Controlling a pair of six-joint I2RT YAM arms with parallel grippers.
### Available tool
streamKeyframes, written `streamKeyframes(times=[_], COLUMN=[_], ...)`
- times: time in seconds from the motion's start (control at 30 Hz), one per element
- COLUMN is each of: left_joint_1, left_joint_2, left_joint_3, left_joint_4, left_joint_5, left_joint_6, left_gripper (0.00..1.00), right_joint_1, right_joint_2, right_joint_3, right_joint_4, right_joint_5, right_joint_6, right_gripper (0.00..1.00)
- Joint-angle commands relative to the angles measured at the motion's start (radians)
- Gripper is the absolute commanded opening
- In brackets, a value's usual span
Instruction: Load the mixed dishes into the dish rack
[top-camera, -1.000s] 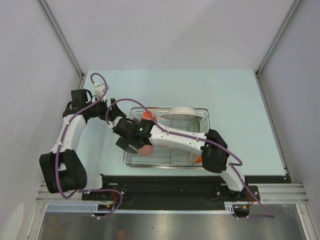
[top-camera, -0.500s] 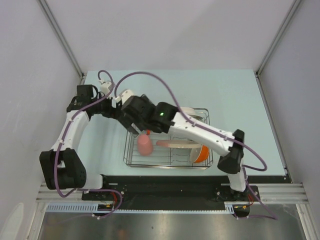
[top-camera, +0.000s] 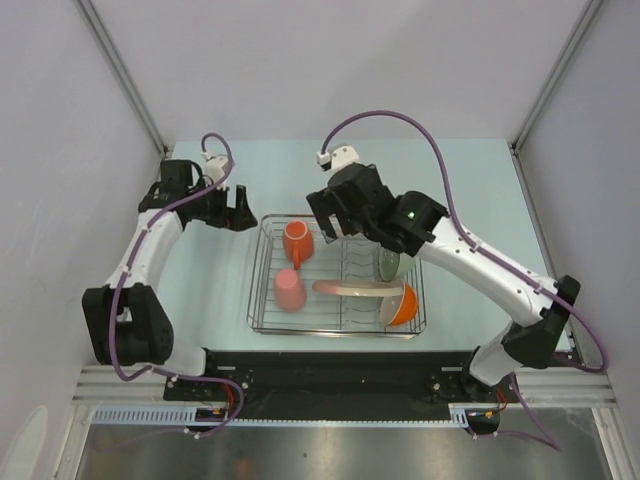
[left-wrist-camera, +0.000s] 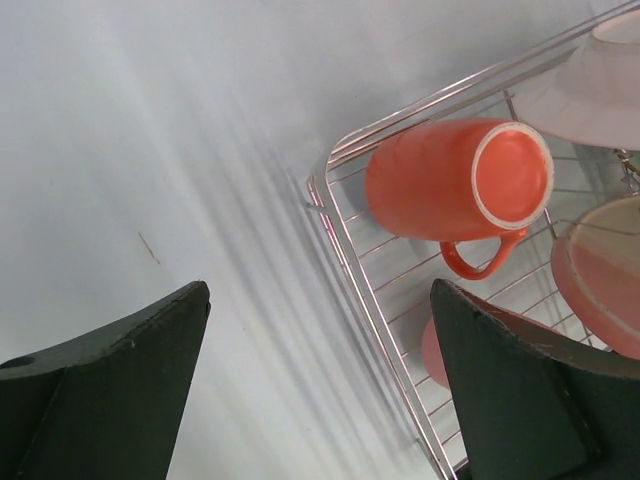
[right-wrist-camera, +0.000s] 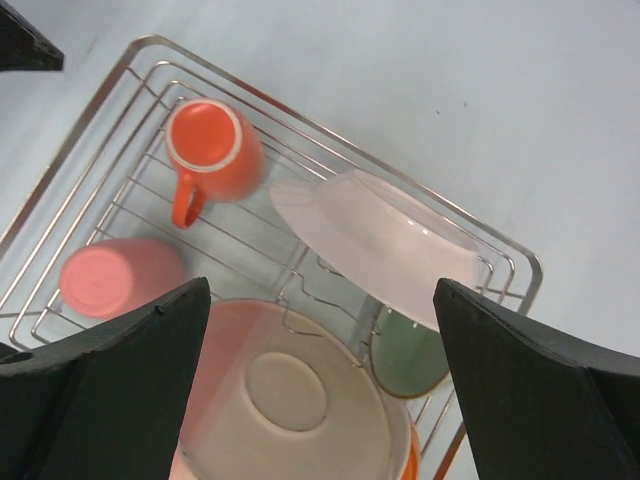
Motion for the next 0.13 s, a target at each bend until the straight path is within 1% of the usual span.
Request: streamKeyframes(times=[0.0, 0.1], left_joint_1=[-0.01, -0.01], left_joint_2=[-0.015, -0.018], left_joint_3=[0.064, 0.081], left_joint_4=[0.0, -0.027], left_joint_5=[-0.064, -0.058], left_joint_6=[-0.001, 0.002], left_gripper=[0.98, 0.98], right_joint_1=[-0.038, -0.07], right_joint_2=[-0.12, -0.175], right_joint_3=[-0.059, -0.13], right_joint_4=[0.054, 0.08], right_joint_5=[-0.019, -0.023], right_joint_6=[0.002, 0.006], right_gripper=[1.0, 1.0])
